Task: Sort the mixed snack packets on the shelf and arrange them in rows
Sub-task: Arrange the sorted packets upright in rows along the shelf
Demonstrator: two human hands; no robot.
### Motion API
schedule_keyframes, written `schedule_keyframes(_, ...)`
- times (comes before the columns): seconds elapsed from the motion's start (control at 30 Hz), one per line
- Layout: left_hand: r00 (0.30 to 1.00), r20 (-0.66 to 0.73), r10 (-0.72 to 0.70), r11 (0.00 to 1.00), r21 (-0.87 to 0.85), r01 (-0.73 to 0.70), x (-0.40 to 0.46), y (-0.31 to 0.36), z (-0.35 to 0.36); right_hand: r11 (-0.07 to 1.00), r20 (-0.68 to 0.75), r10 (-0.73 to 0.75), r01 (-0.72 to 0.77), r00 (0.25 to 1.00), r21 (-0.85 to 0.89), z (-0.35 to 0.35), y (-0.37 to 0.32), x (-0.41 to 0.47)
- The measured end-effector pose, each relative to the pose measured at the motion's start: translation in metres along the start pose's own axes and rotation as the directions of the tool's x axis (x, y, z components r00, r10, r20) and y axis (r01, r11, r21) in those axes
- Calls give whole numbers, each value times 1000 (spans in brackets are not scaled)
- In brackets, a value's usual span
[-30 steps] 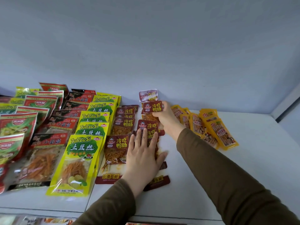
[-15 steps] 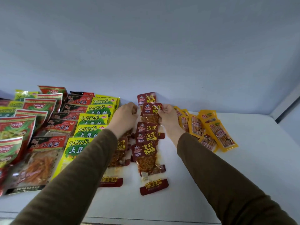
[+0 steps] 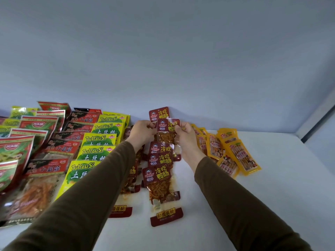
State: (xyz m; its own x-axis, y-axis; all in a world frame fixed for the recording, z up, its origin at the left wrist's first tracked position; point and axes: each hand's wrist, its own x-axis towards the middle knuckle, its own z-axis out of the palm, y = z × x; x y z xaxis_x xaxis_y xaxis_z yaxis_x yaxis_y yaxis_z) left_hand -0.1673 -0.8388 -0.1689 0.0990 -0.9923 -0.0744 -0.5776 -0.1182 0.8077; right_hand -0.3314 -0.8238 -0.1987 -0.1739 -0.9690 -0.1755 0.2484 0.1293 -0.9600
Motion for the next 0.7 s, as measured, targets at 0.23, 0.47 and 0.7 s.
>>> schedule_keyframes(0.23,991,-37,-130,932,-346,110,8,1,9,990,14,51,-52,999,130,-5,-5,-7)
schedule_keyframes(0.47,964,78,-252,710,-662,239,9,3,14,1000,-35,7,-6,999,29,-5,12,-13)
schedule_keyframes(0.7,950,171,-260,592,-749,297,7,13,24,985,-47,121,-114,992,133,9,13,-17)
